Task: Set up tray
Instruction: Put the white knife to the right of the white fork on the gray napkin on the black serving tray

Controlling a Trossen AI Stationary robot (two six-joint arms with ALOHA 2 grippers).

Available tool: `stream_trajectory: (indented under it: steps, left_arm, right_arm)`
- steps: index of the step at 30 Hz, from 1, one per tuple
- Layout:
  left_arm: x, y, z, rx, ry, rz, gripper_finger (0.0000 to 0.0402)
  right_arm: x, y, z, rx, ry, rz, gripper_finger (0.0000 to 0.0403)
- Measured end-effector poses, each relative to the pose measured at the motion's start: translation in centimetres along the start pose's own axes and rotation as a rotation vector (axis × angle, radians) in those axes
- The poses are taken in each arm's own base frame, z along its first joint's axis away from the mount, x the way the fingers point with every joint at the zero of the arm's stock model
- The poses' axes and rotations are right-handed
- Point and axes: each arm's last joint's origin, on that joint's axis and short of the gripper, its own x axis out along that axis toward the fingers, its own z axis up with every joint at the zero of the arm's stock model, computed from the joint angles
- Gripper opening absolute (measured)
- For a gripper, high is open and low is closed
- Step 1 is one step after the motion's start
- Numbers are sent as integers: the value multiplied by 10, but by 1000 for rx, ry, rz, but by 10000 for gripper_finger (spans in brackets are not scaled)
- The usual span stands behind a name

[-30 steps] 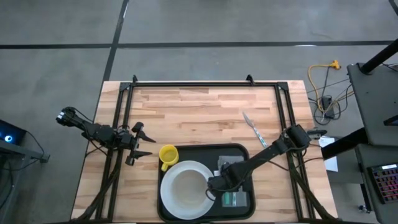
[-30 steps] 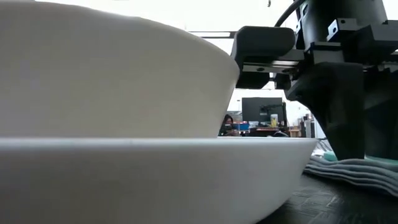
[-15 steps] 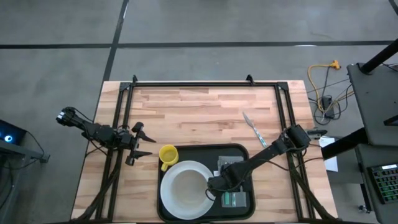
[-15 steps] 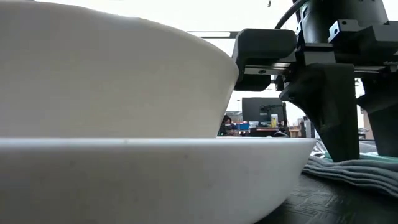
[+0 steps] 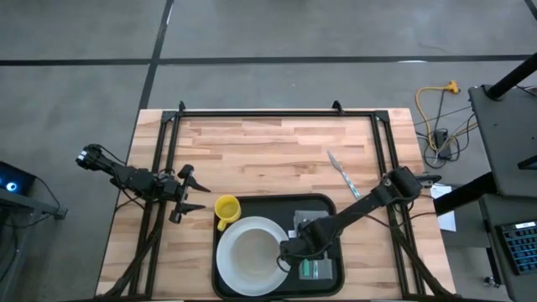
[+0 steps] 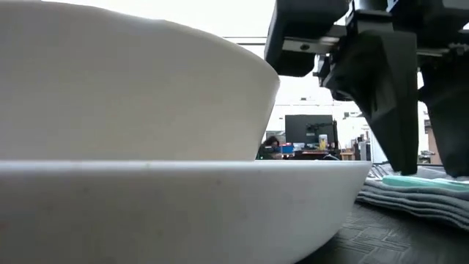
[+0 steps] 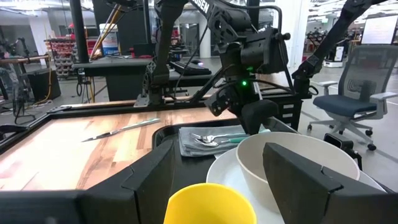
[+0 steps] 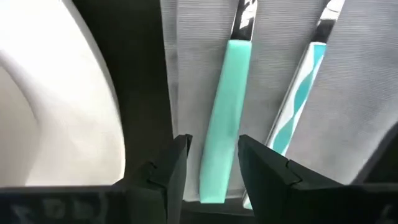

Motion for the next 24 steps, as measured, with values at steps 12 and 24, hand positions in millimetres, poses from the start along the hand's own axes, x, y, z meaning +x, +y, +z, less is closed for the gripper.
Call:
stream_trajectory:
  steps: [12,24]
  left_arm:
    - [0,0,0,0,0,0,224]
    - [0,0,0,0,0,0,224]
  right_arm:
    - [-33,-13,2,29,-26,-45,125]
    - [-80,-24,14,-108,-37,-48,116]
